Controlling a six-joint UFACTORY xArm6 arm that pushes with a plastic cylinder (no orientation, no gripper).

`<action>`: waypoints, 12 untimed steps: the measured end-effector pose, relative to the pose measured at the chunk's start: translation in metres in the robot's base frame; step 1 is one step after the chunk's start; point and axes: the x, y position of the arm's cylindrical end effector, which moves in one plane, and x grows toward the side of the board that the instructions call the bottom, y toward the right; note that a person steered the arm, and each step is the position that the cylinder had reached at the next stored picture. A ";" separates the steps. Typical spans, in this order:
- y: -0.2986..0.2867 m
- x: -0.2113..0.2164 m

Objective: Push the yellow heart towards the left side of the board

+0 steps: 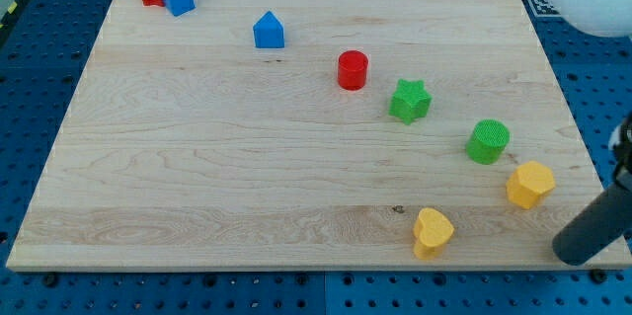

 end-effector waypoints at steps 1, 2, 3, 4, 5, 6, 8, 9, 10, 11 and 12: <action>-0.008 0.001; -0.022 -0.001; -0.036 0.000; -0.046 0.001; -0.053 0.001; -0.075 0.001; -0.152 0.001; -0.165 0.001; -0.165 -0.001; -0.169 -0.010; -0.171 -0.015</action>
